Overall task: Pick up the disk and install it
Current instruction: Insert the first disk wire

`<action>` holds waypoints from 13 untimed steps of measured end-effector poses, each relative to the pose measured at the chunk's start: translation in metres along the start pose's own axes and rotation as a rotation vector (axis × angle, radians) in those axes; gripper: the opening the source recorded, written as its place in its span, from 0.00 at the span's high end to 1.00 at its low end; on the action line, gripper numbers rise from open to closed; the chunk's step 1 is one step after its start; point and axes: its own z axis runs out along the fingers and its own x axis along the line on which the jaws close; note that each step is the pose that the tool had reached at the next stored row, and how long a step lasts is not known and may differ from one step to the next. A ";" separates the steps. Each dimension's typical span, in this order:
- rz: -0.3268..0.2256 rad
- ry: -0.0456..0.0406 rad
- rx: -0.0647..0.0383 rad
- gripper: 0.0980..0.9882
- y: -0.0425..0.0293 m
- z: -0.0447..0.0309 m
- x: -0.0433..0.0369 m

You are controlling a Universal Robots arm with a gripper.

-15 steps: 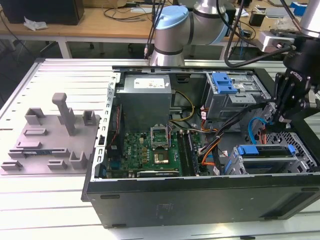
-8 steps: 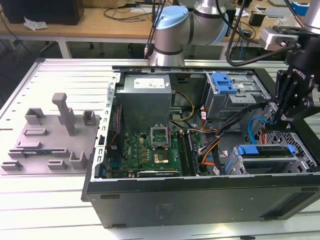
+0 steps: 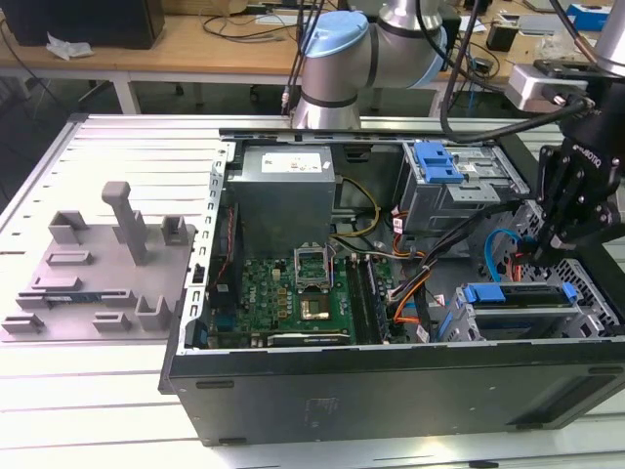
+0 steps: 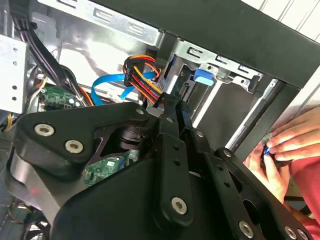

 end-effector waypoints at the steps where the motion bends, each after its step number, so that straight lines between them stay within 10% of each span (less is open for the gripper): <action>1: -0.006 -0.0009 0.001 0.92 0.0004 0.0002 0.0012; 9: -0.061 -0.0151 0.008 0.92 0.0009 0.0012 0.0077; 13: -0.069 -0.0428 0.008 0.92 0.0002 0.0024 0.0159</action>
